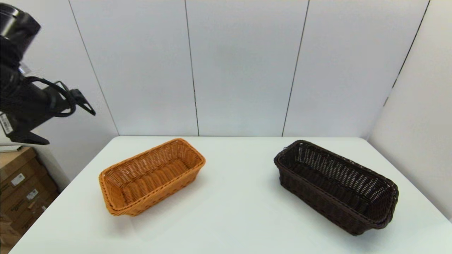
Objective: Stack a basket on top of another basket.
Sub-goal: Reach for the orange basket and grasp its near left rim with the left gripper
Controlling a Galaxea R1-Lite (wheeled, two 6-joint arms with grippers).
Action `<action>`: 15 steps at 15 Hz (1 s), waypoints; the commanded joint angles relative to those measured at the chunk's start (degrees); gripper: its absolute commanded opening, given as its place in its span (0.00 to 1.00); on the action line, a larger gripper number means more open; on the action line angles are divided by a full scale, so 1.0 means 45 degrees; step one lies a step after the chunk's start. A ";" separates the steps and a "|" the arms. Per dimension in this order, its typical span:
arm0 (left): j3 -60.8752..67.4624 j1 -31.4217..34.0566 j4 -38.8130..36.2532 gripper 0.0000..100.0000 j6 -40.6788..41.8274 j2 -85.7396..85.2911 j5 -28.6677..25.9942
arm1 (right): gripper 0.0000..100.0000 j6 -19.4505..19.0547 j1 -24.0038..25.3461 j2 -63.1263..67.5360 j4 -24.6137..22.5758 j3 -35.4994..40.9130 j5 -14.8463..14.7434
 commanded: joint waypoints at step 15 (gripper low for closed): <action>0.2744 0.2282 0.0903 1.00 0.2165 0.4718 -0.4374 | 1.00 0.0005 0.0000 0.0000 0.0004 -0.0005 0.0001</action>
